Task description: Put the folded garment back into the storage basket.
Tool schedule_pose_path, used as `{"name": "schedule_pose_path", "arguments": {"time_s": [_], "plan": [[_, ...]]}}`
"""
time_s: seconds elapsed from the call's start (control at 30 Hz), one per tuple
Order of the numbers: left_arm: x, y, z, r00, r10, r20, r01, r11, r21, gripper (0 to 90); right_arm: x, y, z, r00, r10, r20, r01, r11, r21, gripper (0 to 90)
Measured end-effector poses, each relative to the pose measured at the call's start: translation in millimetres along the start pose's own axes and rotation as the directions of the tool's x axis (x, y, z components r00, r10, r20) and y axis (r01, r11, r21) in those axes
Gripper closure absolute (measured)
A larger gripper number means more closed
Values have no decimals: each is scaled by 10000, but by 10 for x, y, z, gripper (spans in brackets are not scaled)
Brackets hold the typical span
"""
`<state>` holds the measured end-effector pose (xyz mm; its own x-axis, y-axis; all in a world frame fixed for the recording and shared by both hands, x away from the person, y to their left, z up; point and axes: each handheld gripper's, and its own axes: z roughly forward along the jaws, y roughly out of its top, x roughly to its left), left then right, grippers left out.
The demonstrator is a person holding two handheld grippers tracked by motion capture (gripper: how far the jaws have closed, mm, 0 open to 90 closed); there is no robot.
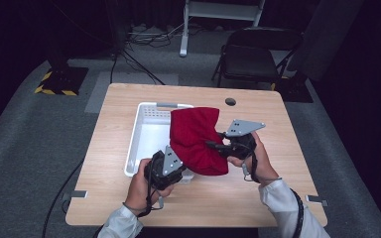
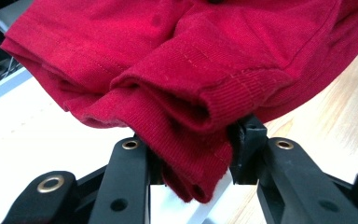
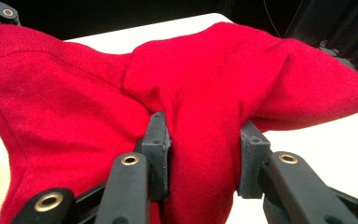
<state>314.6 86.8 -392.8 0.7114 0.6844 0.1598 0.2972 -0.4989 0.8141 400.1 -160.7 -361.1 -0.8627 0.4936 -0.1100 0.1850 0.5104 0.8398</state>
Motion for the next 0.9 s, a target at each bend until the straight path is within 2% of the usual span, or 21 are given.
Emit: {"name": "schedule_pose_path", "arguments": {"time_s": [0.17,0.43,0.9], "plan": [[63,-67,-28,9997,-220,-125,220,9998,7,649,17,34,111,9999,63,-128,-63,10000,9,635],[149,-149,-61,9985,-388,-382,394,9991,162,647,71,113,281,9997,-129,-185,132,9998,139,635],[244,-268,-107,9948,-742,-697,750,9971,94,647,130,205,468,9994,-191,-303,200,9994,293,635]]}}
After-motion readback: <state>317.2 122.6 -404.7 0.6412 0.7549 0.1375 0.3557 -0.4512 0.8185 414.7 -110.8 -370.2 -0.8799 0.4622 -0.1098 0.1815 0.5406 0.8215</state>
